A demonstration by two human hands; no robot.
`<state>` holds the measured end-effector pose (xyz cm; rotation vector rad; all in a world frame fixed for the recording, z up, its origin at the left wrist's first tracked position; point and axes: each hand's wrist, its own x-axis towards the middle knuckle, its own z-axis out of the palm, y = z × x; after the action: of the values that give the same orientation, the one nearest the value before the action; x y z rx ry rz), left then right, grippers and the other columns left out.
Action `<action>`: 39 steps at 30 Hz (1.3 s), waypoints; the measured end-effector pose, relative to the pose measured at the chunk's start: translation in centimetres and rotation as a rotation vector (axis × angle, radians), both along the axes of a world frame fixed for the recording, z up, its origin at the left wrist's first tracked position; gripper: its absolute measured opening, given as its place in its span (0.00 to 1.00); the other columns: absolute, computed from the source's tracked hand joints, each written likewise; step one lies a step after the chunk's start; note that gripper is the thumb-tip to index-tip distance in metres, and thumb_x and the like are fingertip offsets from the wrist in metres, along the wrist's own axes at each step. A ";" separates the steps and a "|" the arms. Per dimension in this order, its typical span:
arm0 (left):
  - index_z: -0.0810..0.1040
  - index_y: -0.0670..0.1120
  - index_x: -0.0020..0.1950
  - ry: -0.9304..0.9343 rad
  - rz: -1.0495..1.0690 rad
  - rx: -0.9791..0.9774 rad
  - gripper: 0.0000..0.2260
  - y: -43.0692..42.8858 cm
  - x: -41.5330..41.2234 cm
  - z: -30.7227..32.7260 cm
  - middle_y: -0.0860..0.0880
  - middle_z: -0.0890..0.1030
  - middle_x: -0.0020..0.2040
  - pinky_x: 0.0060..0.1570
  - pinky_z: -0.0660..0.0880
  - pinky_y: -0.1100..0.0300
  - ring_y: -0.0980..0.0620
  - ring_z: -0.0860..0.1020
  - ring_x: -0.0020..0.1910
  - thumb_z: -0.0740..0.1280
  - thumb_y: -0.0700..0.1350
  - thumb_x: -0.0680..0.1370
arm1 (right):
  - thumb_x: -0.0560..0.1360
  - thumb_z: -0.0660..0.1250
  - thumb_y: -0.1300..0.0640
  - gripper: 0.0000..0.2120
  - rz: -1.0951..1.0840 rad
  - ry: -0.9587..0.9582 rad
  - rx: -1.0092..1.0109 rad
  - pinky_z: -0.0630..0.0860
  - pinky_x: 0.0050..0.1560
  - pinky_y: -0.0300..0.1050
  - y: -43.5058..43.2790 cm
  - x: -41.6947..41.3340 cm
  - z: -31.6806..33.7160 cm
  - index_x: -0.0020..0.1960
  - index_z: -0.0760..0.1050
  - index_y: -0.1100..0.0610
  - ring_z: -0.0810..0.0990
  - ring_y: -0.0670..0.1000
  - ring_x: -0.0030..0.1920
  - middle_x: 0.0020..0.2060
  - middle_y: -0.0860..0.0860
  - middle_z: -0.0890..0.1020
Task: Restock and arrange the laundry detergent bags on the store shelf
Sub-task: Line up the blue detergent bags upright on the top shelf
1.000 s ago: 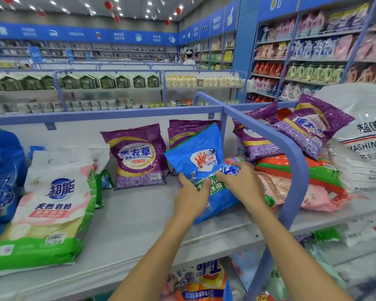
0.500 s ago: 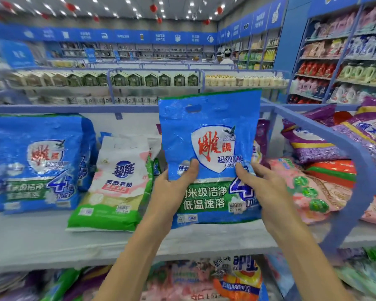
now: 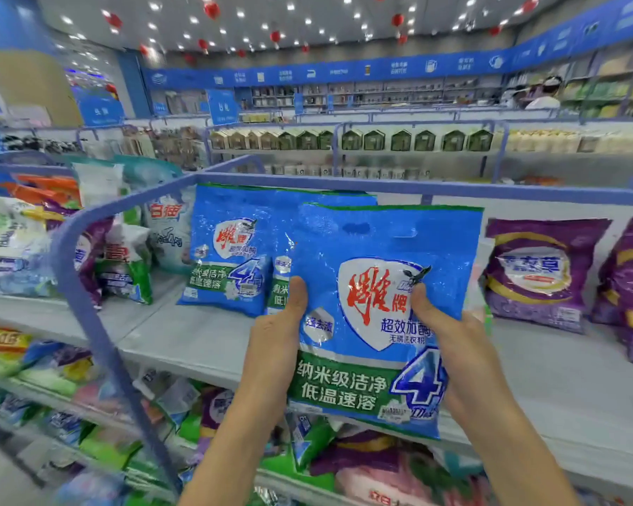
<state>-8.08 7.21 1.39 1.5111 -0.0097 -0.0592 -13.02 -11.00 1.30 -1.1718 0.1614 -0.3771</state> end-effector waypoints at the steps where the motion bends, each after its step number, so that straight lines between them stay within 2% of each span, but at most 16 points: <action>1: 0.82 0.49 0.39 -0.008 0.023 0.004 0.32 2.0 1.0 0.0 0.46 0.86 0.42 0.50 0.79 0.42 0.42 0.84 0.42 0.63 0.79 0.65 | 0.73 0.72 0.48 0.13 -0.002 0.000 0.007 0.82 0.55 0.56 2.0 1.0 0.1 0.51 0.85 0.55 0.88 0.58 0.51 0.49 0.55 0.88; 3: 0.84 0.45 0.42 -0.016 0.070 0.007 0.36 6.0 3.2 -0.4 0.41 0.87 0.45 0.52 0.79 0.37 0.37 0.85 0.45 0.64 0.79 0.67 | 0.74 0.70 0.46 0.16 0.002 -0.014 0.021 0.84 0.50 0.55 5.3 3.1 -0.1 0.54 0.85 0.56 0.88 0.57 0.49 0.49 0.56 0.88; 5: 0.81 0.48 0.45 -0.031 0.101 0.015 0.38 9.7 5.5 -0.7 0.42 0.84 0.45 0.52 0.78 0.35 0.40 0.82 0.43 0.64 0.82 0.63 | 0.76 0.70 0.43 0.20 0.039 -0.019 0.026 0.83 0.54 0.55 8.3 5.5 -0.5 0.60 0.83 0.55 0.87 0.57 0.53 0.54 0.55 0.88; 8: 0.81 0.43 0.45 -0.065 0.151 0.004 0.42 14.4 9.3 -1.1 0.42 0.81 0.43 0.46 0.72 0.48 0.41 0.78 0.40 0.63 0.82 0.63 | 0.67 0.78 0.33 0.38 0.122 0.061 -0.064 0.77 0.64 0.57 12.0 9.0 -1.8 0.71 0.76 0.49 0.83 0.52 0.62 0.65 0.48 0.83; 9: 0.82 0.40 0.47 -0.067 0.168 0.017 0.44 15.8 10.4 -1.0 0.41 0.81 0.43 0.44 0.70 0.50 0.40 0.78 0.39 0.62 0.82 0.63 | 0.66 0.79 0.34 0.37 0.159 0.095 -0.082 0.80 0.59 0.53 13.3 10.0 -2.1 0.70 0.77 0.49 0.85 0.51 0.58 0.62 0.47 0.84; 12: 0.76 0.46 0.44 -0.078 0.166 0.062 0.36 18.3 13.6 -0.4 0.44 0.75 0.39 0.38 0.63 0.55 0.48 0.70 0.35 0.59 0.80 0.67 | 0.77 0.73 0.48 0.12 0.093 0.072 -0.174 0.81 0.39 0.40 17.3 12.6 -2.6 0.59 0.81 0.50 0.87 0.46 0.44 0.48 0.45 0.88; 14: 0.74 0.43 0.40 -0.084 0.173 0.073 0.31 19.0 15.8 -0.3 0.42 0.73 0.33 0.33 0.61 0.56 0.51 0.68 0.31 0.59 0.73 0.75 | 0.80 0.70 0.49 0.09 -0.024 0.061 -0.211 0.80 0.44 0.41 19.5 14.7 -2.4 0.58 0.81 0.50 0.86 0.46 0.46 0.48 0.44 0.88; 17: 0.80 0.38 0.44 -0.092 0.172 0.083 0.34 19.3 19.5 -0.3 0.43 0.80 0.38 0.39 0.66 0.54 0.49 0.73 0.36 0.61 0.71 0.77 | 0.82 0.68 0.51 0.03 -0.093 0.056 -0.207 0.79 0.48 0.46 21.3 18.2 -2.6 0.52 0.81 0.48 0.84 0.49 0.46 0.43 0.42 0.86; 21: 0.70 0.46 0.31 -0.118 0.227 0.104 0.27 19.1 23.7 -1.3 0.47 0.74 0.32 0.38 0.63 0.52 0.48 0.70 0.34 0.62 0.63 0.81 | 0.82 0.67 0.51 0.05 -0.120 0.114 -0.251 0.77 0.46 0.43 22.2 21.8 -3.2 0.51 0.80 0.49 0.82 0.50 0.46 0.46 0.45 0.85; 24: 0.75 0.47 0.32 -0.125 0.248 0.124 0.24 18.5 25.8 -2.5 0.48 0.78 0.32 0.39 0.67 0.53 0.48 0.74 0.33 0.63 0.60 0.82 | 0.83 0.65 0.49 0.05 -0.149 0.173 -0.354 0.72 0.35 0.34 22.4 22.7 -3.2 0.55 0.77 0.49 0.78 0.46 0.39 0.43 0.43 0.82; 27: 0.73 0.47 0.32 -0.114 0.276 0.141 0.23 18.0 26.7 -3.2 0.49 0.76 0.31 0.39 0.66 0.53 0.49 0.71 0.32 0.63 0.60 0.82 | 0.84 0.63 0.48 0.09 -0.122 0.220 -0.448 0.70 0.30 0.37 22.2 22.6 -3.5 0.57 0.77 0.52 0.75 0.50 0.37 0.40 0.49 0.79; 29: 0.71 0.45 0.34 -0.125 0.294 0.172 0.23 17.9 26.4 -3.6 0.48 0.75 0.32 0.36 0.64 0.53 0.49 0.71 0.33 0.62 0.59 0.83 | 0.82 0.65 0.46 0.13 -0.101 0.200 -0.450 0.76 0.36 0.37 21.9 22.2 -3.9 0.63 0.77 0.51 0.78 0.49 0.39 0.43 0.47 0.82; 31: 0.73 0.42 0.39 -0.185 0.326 0.197 0.21 18.0 25.9 -4.0 0.49 0.76 0.34 0.36 0.64 0.53 0.49 0.73 0.35 0.61 0.57 0.84 | 0.78 0.72 0.45 0.16 -0.089 0.186 -0.409 0.82 0.53 0.45 21.7 21.5 -4.3 0.63 0.74 0.48 0.84 0.46 0.47 0.50 0.44 0.84; 35: 0.77 0.46 0.61 -0.181 0.268 0.258 0.16 18.2 24.3 -3.4 0.50 0.83 0.52 0.43 0.73 0.56 0.53 0.80 0.47 0.64 0.57 0.82 | 0.60 0.83 0.46 0.45 -0.028 0.236 -0.627 0.77 0.61 0.50 22.4 20.0 -6.0 0.67 0.59 0.47 0.81 0.47 0.58 0.61 0.45 0.78; 37: 0.71 0.51 0.67 -0.183 0.101 0.279 0.25 19.2 23.4 -3.7 0.53 0.82 0.58 0.53 0.78 0.53 0.53 0.82 0.53 0.75 0.56 0.75 | 0.60 0.84 0.50 0.49 -0.014 0.239 -0.762 0.78 0.63 0.53 22.6 19.8 -7.4 0.69 0.55 0.45 0.79 0.50 0.61 0.64 0.46 0.76; 39: 0.64 0.54 0.70 -0.242 -0.061 0.366 0.40 20.3 22.6 -4.6 0.55 0.80 0.62 0.61 0.76 0.52 0.53 0.80 0.59 0.83 0.49 0.65 | 0.64 0.83 0.55 0.48 -0.042 0.195 -0.836 0.77 0.64 0.53 22.3 19.8 -7.9 0.72 0.53 0.46 0.78 0.50 0.63 0.66 0.47 0.73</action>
<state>14.52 27.55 -3.22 1.8763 -0.2503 0.0775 6.82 11.31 -6.63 -2.0350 0.2058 -0.3765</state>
